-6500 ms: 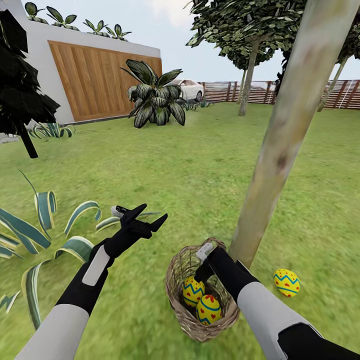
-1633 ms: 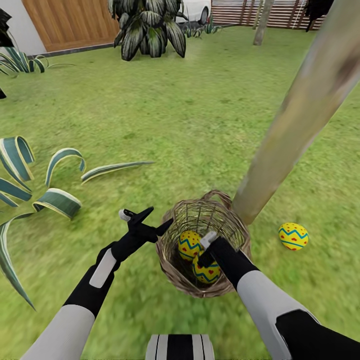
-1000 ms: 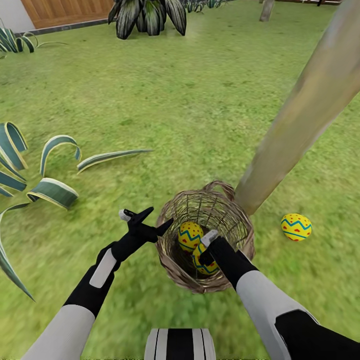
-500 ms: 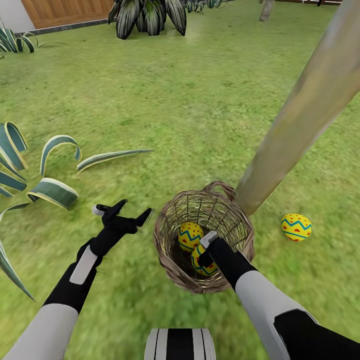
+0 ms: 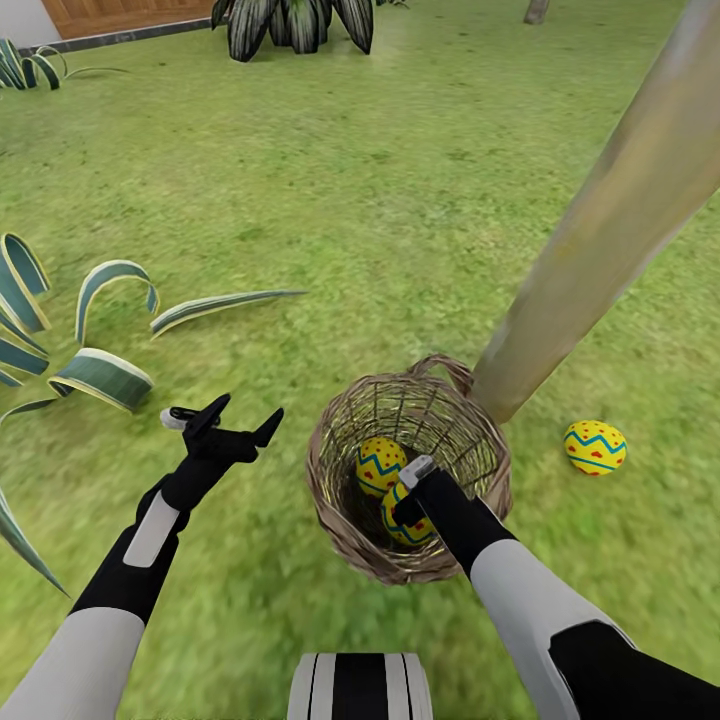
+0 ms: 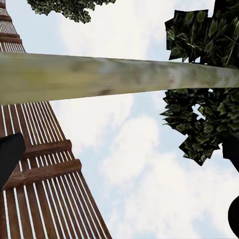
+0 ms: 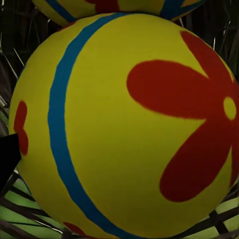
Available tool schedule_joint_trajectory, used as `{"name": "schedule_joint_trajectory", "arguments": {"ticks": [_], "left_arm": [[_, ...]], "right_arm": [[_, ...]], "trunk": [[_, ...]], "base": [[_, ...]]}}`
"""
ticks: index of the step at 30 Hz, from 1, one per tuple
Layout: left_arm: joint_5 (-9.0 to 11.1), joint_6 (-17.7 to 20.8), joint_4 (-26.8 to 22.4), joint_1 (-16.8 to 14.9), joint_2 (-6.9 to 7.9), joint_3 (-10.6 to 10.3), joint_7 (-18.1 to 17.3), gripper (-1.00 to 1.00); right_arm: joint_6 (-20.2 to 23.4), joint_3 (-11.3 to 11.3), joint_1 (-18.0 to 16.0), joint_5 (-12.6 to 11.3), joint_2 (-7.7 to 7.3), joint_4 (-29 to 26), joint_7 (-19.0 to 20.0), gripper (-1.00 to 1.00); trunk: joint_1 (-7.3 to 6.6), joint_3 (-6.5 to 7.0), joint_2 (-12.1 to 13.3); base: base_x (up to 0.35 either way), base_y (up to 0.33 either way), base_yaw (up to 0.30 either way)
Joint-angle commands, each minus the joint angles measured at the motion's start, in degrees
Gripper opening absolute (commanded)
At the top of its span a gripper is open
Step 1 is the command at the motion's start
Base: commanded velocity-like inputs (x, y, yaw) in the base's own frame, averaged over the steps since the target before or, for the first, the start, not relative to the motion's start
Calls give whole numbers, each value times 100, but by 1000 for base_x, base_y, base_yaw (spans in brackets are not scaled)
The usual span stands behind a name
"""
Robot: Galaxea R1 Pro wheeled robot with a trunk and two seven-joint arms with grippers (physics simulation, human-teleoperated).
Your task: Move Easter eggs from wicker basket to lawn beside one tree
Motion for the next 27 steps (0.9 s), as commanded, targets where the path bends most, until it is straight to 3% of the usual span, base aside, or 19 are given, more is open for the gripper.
{"name": "schedule_joint_trajectory", "arguments": {"ticks": [1,11,14,19,24,27], "left_arm": [[21,46,0,-2,1,-3,-2,100],[21,46,-9,-2,-2,-4,-2,100],[21,46,-1,-2,-2,-3,-9,100],[21,40,26,8,-7,-3,-305,100],[21,40,30,15,-8,-3,-335,100],[21,42,22,15,-8,-3,-336,100]], "right_arm": [[-5,5,4,168,-4,268,25,-100],[-5,3,5,165,-4,262,25,-100],[-5,5,5,169,-4,262,25,-100],[-4,4,5,170,-4,262,25,-100],[-3,4,5,166,-4,262,25,-100],[-1,3,5,169,-4,262,25,-100]], "trunk": [[2,-4,0],[2,-4,0],[10,-71,-4],[10,-71,-4],[10,-71,-4],[2,-4,0]], "base": [[0,0,0],[0,0,0],[0,0,0],[0,0,0],[0,0,0],[0,0,0]]}}
